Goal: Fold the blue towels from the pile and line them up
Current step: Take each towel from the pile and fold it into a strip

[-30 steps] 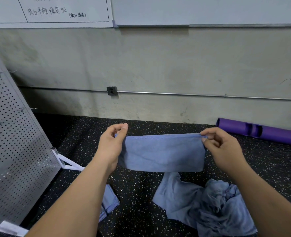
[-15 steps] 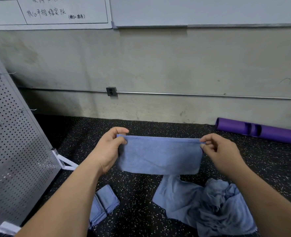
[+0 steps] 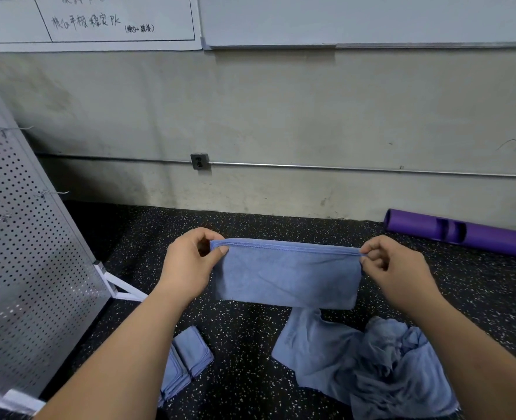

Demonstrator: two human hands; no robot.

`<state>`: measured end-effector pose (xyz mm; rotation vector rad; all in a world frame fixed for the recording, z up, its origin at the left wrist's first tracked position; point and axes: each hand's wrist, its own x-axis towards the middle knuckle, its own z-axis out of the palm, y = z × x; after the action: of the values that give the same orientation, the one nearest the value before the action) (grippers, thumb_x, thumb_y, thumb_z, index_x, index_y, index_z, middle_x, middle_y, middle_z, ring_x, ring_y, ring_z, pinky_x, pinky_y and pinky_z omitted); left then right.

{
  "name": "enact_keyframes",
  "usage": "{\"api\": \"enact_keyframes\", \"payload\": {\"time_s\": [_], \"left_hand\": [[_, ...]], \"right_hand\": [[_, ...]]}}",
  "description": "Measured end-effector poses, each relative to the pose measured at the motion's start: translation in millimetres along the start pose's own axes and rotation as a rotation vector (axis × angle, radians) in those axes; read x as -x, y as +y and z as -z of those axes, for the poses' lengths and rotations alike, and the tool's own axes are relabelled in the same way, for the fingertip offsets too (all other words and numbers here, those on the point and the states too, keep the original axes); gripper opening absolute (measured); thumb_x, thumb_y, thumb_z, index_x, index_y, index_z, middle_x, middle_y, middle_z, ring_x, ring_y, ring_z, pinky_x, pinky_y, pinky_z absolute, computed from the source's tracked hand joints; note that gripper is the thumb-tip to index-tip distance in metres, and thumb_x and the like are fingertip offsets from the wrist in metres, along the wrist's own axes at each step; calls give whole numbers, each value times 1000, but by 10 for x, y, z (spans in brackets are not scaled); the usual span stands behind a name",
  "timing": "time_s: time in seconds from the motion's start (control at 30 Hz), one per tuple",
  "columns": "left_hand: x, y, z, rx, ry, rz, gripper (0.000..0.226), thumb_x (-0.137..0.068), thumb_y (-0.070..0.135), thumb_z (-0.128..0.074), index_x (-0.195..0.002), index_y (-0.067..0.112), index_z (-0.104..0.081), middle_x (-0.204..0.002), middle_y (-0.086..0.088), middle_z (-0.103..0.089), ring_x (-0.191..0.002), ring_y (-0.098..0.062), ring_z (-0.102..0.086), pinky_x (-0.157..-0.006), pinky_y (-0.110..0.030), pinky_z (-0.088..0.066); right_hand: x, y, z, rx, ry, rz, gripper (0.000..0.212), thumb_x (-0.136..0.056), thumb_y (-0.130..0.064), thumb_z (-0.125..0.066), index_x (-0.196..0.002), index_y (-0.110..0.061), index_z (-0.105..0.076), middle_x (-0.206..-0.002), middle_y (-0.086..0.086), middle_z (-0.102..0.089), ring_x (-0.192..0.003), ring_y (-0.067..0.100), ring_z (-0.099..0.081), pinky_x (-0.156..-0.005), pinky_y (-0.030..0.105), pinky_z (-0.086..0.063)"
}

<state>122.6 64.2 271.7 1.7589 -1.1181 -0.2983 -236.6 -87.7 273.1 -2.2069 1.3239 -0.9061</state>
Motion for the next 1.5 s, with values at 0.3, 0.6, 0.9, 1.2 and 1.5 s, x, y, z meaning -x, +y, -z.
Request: {"api": "enact_keyframes", "payload": {"time_s": [0.3, 0.6, 0.9, 1.2, 1.5], "left_hand": [[30, 23, 37, -84, 43, 2, 14, -88, 27, -87, -83, 31, -74, -78, 16, -73, -75, -2, -68, -68, -23, -51], [13, -46, 54, -118, 4, -1, 11, -91, 27, -84, -87, 34, -76, -82, 16, -75, -79, -2, -69, -73, -25, -53], [25, -53, 59, -160, -5, -10, 12, -91, 27, -84, -86, 35, -76, -79, 13, -73, -74, -6, -66, -67, -24, -49], [30, 5, -2, -223, -5, 10, 13, -90, 28, -84, -84, 33, -73, -77, 14, -71, -73, -2, -64, -66, -21, -47], [13, -41, -37, -325, -4, -11, 13, -98, 29, -74, -91, 35, -64, -91, 15, -67, -89, -13, -63, -79, -40, -55]], "right_hand": [[-7, -42, -78, 111, -53, -52, 18, -95, -17, -69, -91, -35, -72, -75, -13, -71, -71, -1, -63, -63, 9, -39], [4, -39, -74, 62, -37, -47, 27, -88, -11, -73, -90, -38, -77, -71, -13, -72, -72, -1, -65, -65, 15, -44], [7, -78, -35, 215, -157, 36, 22, -98, -22, -72, -100, -43, -77, -77, -19, -72, -57, -2, -59, -58, 19, -48], [-26, -67, -66, 176, -4, -34, 23, -100, -23, -71, -97, -45, -76, -83, -23, -70, -71, 2, -62, -71, 28, -52], [-30, -97, -75, 97, 20, -97, 17, -101, -22, -65, -99, -35, -75, -80, -18, -69, -72, 0, -60, -63, 18, -40]]}}
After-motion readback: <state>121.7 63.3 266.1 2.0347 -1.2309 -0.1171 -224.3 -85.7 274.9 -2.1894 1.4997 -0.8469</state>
